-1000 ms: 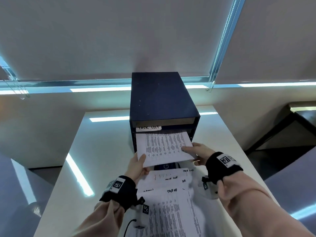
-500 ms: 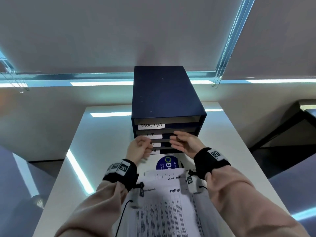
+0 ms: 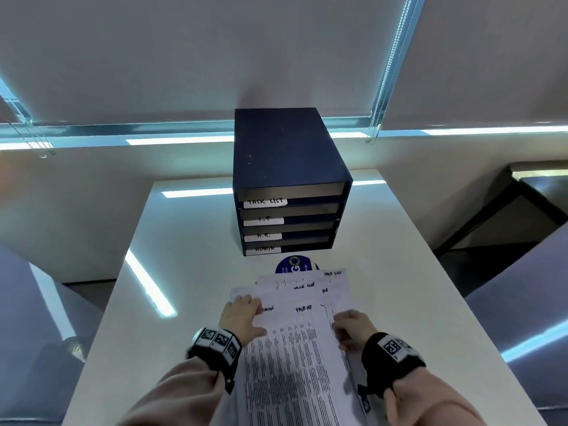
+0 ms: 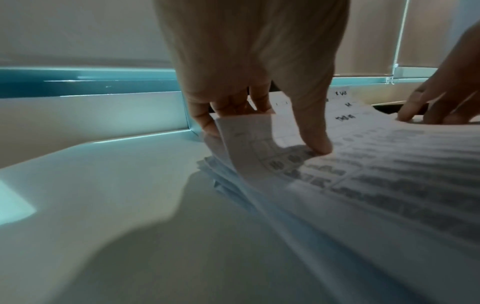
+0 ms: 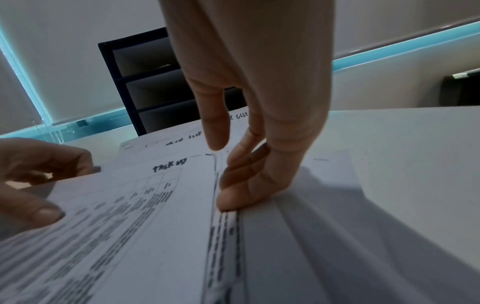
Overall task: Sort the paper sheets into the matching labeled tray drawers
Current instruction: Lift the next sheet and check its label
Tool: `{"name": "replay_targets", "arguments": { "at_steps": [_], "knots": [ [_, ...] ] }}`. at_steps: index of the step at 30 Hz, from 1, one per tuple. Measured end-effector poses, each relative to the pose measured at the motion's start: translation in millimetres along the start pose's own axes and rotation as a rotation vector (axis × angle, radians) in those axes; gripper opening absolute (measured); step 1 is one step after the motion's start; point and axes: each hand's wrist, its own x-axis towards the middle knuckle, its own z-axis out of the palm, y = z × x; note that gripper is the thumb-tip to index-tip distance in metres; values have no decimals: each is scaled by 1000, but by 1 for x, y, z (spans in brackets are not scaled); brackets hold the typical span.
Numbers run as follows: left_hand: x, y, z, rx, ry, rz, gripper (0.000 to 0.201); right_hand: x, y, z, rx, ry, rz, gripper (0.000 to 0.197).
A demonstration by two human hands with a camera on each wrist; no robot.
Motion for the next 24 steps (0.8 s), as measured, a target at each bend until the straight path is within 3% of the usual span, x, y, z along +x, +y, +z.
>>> {"name": "replay_targets", "arguments": {
  "at_steps": [2, 4, 8, 12, 15, 18, 24],
  "knots": [
    [-3, 6, -7, -86, -15, 36, 33, -9, 0, 0, -15, -31, -18, 28],
    [-9, 12, -20, -318, 5, 68, 22, -21, -3, -4, -91, -57, -72, 37],
    [-26, 20, -65, -880, 114, 78, 11, -40, -2, -13, -63, -141, -109, 31],
    [-24, 9, -91, -1319, 261, -12, 25, -57, -10, -18, 126, -184, -150, 73],
    [-20, 4, -96, -1597, 240, -77, 25, -68, -23, -19, 238, -248, -255, 50],
    [-17, 3, -99, -1579, 273, -102, 28, -77, -30, -17, 234, -294, -356, 30],
    [-12, 3, -101, -1571, 297, -115, 24, -78, -29, -17, 251, -284, -366, 17]
  ]
}}
